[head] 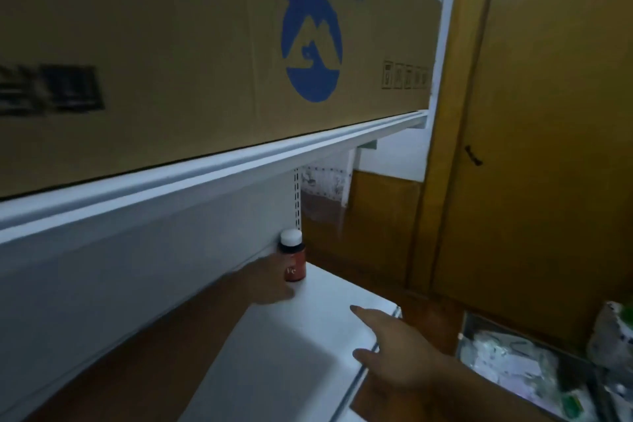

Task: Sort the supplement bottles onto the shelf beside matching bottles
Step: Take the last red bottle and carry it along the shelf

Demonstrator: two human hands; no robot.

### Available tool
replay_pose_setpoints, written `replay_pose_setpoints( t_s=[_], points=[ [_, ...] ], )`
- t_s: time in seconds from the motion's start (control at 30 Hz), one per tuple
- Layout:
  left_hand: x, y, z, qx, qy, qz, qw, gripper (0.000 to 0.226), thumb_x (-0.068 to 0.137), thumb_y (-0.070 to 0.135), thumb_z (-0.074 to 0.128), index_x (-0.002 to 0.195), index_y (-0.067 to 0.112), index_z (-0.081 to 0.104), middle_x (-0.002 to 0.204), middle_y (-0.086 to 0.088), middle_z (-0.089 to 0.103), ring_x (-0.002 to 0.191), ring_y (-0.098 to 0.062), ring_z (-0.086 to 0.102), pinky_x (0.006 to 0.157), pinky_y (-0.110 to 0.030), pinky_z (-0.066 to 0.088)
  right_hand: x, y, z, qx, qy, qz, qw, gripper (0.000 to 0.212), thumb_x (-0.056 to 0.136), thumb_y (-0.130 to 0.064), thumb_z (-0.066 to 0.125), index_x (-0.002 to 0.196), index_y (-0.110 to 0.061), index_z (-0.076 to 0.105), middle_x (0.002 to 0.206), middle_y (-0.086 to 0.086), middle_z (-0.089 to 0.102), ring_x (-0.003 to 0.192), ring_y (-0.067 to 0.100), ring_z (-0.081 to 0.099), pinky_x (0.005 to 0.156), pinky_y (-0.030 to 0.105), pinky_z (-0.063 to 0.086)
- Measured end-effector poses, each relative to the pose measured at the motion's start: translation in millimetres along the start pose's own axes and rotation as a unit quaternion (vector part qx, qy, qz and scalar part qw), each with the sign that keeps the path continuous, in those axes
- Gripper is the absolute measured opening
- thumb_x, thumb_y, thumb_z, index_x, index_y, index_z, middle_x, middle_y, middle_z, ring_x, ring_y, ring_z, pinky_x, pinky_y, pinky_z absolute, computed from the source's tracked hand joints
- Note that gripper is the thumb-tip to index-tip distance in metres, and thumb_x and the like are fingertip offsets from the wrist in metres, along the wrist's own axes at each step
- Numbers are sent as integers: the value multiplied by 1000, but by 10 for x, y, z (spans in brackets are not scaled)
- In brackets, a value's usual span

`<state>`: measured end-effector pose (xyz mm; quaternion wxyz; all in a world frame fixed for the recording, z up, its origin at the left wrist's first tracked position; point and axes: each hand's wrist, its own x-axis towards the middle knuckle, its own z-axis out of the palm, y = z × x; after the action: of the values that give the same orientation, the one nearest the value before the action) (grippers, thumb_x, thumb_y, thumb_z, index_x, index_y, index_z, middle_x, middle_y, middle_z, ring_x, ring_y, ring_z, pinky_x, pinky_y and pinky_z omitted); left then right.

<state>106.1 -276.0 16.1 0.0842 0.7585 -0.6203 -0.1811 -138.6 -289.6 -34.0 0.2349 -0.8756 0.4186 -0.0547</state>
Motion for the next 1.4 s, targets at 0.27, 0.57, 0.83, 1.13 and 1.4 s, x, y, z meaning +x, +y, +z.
replay_pose_setpoints(
  t_s=[0.27, 0.57, 0.83, 1.13, 1.4],
  points=[
    [1261, -123, -96, 132, 96, -21, 986, 51, 91, 21, 47, 140, 20, 34, 145, -8, 40, 131, -27, 40, 111, -39, 34, 829, 462, -233, 53, -1, 30, 998, 68, 86, -45, 56, 145, -34, 23, 153, -11, 30, 138, 13, 32, 113, 27, 28],
    [1115, 82, -121, -79, 84, -66, 991, 47, 89, 28, 57, 134, 16, 46, 141, -6, 44, 127, -23, 44, 106, -32, 36, 1373, 421, -341, 178, -65, 6, 982, 73, 84, -41, 63, 144, -35, 23, 153, -9, 30, 137, 17, 34, 111, 33, 32],
    [-172, 496, -56, -293, 274, -174, 899, 51, 64, 60, 60, 107, 33, 67, 112, 0, 66, 101, -13, 62, 98, -35, 48, 1123, -11, -26, 463, -158, -114, 865, 58, 68, -23, 80, 114, -29, 46, 111, 2, 64, 96, 15, 66, 82, 29, 57],
    [-1773, 862, 503, -358, 501, -359, 702, 11, 84, 32, 62, 92, 25, 65, 93, 2, 70, 86, -15, 66, 78, -31, 54, -97, -725, 551, 534, -272, -171, 782, 50, 47, -18, 76, 94, -19, 59, 72, 0, 76, 65, 10, 70, 60, 20, 50],
    [-3177, 736, 669, -422, 582, -316, 620, 9, 87, 24, 60, 80, 21, 63, 78, 1, 66, 64, -2, 61, 63, -17, 51, -1188, -1512, 836, 527, -279, -215, 773, 44, 70, 2, 76, 109, -10, 59, 89, 5, 74, 60, -1, 66, 56, 7, 48]
  ],
)
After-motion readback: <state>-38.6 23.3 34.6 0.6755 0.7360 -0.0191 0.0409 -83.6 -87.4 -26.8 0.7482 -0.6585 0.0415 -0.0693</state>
